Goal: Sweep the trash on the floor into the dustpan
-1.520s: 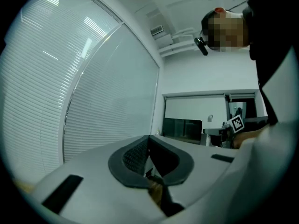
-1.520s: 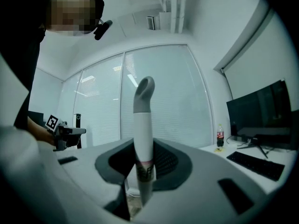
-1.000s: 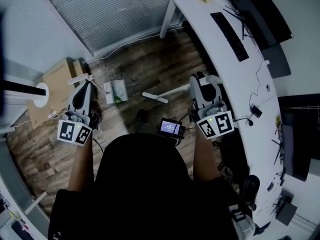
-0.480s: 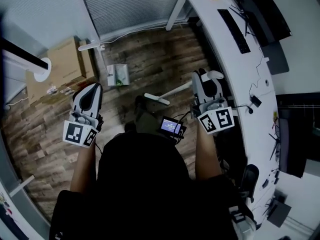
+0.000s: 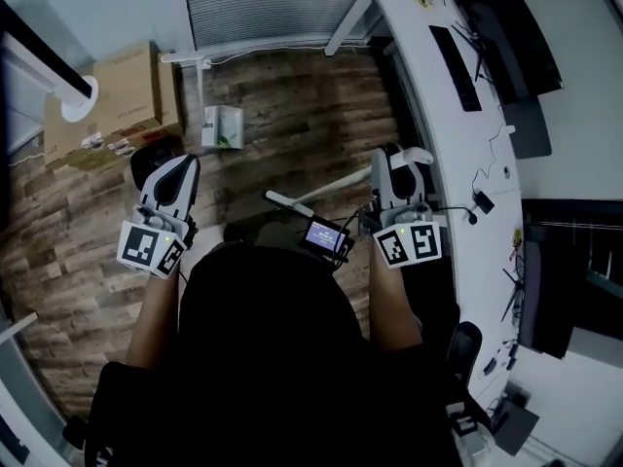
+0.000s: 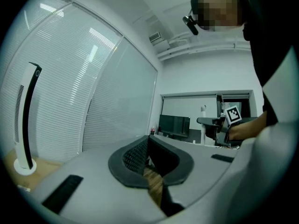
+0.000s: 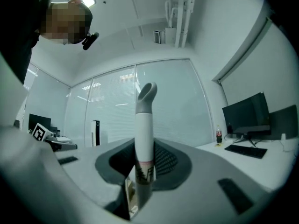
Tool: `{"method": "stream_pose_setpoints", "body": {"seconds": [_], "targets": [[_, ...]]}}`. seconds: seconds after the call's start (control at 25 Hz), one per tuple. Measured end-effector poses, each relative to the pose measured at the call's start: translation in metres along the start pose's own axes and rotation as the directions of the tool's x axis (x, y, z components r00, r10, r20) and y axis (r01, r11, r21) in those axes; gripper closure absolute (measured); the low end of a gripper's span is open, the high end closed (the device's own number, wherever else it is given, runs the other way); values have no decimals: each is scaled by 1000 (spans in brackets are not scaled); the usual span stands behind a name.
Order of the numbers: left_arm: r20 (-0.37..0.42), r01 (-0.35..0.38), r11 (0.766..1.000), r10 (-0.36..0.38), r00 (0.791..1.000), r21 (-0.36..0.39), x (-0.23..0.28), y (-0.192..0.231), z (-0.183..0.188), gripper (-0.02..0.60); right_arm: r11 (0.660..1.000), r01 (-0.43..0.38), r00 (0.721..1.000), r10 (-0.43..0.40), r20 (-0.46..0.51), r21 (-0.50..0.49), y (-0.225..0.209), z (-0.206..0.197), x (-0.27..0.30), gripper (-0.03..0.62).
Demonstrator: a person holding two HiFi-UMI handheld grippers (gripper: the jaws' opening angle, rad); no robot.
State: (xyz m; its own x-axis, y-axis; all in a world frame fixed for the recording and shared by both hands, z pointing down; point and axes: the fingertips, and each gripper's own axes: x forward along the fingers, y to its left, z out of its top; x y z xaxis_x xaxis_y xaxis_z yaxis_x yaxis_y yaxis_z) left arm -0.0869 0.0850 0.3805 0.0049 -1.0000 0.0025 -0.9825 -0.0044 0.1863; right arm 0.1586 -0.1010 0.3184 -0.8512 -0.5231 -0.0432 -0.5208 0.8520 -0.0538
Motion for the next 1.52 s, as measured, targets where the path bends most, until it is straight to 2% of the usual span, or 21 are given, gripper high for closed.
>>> {"method": "stream_pose_setpoints", "body": {"seconds": [0.12,0.2,0.6,0.88,1.12,1.36,1.52], "targets": [[0,-10,1000,10,1000,3,-3,-5,1,586,999,-35,999,35,-22,11,4,-11,-2,510],[-9,9,1000,-9,1000,-8,-1,-12,-2,586,999,-37,999,37,-15,15,1,-13,-6,510],[-29,9,1000,-9,1000,-17,26,-75,-17,586,998,-57,998,58,-28,41,-41,-24,-43,508],[-37,12,1000,-11,999,21,41,-118,-22,586,995,-100,994,100,-32,20,-63,-26,-64,508],[-51,13,999,-12,999,31,46,-142,-30,587,997,-78,996,79,-39,20,-82,-34,-77,508],[-72,21,999,-19,997,27,44,-155,-43,586,996,-85,995,87,-58,27,-84,-44,-88,508],[-79,-11,999,14,997,39,41,-153,-56,586,995,-97,993,99,-71,33,-81,-49,-93,508]]}}
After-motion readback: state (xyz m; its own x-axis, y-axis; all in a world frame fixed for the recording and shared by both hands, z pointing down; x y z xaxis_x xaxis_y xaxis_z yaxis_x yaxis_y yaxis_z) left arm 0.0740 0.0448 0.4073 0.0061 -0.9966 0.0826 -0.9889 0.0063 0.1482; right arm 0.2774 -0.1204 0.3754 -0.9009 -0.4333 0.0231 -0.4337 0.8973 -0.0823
